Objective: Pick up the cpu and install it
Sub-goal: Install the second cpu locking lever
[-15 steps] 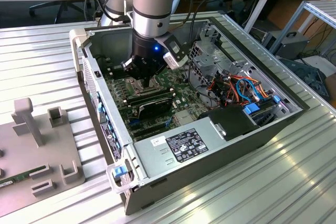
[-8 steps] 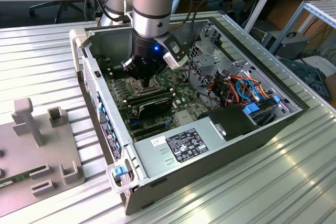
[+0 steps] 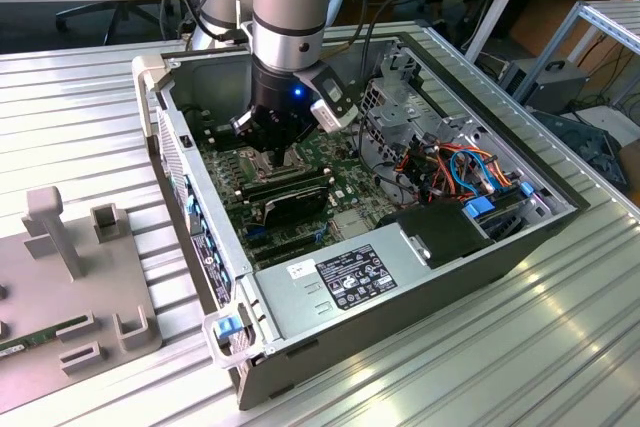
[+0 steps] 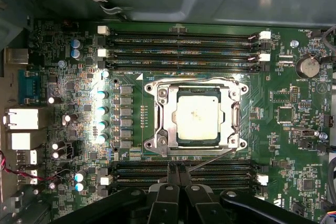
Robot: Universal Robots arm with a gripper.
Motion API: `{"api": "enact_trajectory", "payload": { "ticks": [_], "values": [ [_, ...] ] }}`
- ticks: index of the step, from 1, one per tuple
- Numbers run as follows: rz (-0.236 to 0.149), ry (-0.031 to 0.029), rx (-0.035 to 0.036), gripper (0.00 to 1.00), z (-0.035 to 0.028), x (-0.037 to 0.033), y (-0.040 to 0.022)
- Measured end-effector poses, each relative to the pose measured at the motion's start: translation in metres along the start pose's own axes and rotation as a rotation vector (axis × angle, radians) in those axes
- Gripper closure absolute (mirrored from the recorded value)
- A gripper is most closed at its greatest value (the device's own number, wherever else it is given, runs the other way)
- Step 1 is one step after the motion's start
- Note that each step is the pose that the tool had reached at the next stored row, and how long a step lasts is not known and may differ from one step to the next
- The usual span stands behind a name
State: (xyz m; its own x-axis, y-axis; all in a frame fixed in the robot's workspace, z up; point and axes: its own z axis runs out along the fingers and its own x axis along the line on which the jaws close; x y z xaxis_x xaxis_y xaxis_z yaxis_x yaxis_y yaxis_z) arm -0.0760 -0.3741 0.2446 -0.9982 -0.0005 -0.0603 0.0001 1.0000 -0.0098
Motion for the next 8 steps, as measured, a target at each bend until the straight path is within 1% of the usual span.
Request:
{"api": "enact_trajectory", "payload": {
  "ticks": [8],
  "values": [
    [0.000, 0.0000, -0.0001, 0.89, 0.0000, 0.0001, 0.0000]
  ]
}}
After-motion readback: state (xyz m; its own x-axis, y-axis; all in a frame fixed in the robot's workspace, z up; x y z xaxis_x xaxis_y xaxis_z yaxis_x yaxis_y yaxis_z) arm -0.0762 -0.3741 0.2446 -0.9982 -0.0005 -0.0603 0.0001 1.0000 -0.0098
